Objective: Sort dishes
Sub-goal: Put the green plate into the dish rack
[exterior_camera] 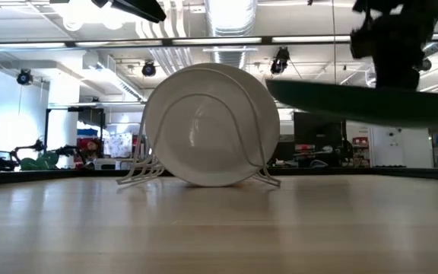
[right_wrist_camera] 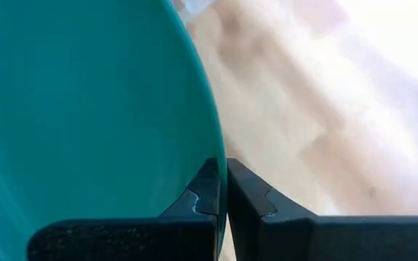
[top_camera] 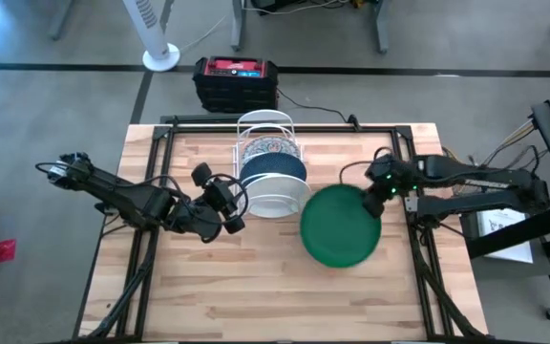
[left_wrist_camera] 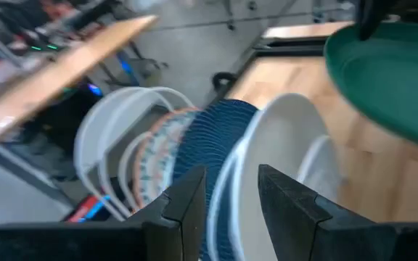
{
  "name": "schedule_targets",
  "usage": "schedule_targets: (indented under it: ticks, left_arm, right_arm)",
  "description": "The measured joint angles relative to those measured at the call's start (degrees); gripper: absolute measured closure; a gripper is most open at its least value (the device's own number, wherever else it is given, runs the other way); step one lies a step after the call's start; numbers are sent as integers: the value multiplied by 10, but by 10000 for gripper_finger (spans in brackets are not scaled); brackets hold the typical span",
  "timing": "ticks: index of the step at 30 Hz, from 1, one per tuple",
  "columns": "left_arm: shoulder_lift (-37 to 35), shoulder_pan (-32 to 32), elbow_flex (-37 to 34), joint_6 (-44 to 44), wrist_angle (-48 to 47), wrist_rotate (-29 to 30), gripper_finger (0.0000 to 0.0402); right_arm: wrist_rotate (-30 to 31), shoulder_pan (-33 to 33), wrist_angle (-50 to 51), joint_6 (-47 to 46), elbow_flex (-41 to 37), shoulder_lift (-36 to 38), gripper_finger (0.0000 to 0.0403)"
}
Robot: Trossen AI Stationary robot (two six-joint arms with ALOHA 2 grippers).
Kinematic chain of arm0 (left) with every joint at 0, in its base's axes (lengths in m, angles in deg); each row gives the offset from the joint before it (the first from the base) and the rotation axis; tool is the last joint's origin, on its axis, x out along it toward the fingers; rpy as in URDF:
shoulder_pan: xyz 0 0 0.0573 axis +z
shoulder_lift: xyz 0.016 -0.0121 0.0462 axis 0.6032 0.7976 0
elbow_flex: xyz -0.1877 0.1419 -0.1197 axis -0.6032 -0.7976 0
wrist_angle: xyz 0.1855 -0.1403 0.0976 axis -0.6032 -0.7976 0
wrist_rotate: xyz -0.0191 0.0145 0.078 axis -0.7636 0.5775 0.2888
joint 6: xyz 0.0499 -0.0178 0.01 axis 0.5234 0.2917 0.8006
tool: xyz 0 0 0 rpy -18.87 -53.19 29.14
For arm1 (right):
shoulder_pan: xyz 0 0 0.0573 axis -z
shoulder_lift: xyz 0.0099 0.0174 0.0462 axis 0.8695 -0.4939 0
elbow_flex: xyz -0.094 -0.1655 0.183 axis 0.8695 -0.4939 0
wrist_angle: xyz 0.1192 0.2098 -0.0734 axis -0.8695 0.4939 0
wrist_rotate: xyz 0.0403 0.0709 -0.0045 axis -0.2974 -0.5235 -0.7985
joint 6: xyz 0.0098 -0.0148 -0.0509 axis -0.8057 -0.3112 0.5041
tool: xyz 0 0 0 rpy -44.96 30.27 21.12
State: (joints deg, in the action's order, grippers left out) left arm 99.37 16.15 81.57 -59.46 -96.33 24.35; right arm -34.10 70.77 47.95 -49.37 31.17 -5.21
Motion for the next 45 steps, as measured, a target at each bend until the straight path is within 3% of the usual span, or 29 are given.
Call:
schedule_targets:
  ticks: [4, 7, 13, 21, 35, 45]
  left_arm:
    - [0, -8, 3, 17, 0, 60, 285]
    - [0, -15, 18, 44, 0, 68, 285]
    - [-1, -15, 33, 100, 0, 91, 285]
    - [-1, -15, 32, 124, -9, 165, 285]
    - [-2, -18, 31, 136, -23, 203, 285]
    - [-5, -21, 31, 135, -58, 220, 285]
  right_arm:
    - [11, 0, 8, 27, 53, 15, 402]
    - [15, 0, 35, 42, 103, 15, 402]
    - [101, 0, 36, 79, 188, 9, 403]
    - [236, 4, -126, 200, 214, -25, 403]
    - [251, 92, -381, 389, 267, -129, 403]
    - [251, 160, -559, 447, 267, -216, 403]
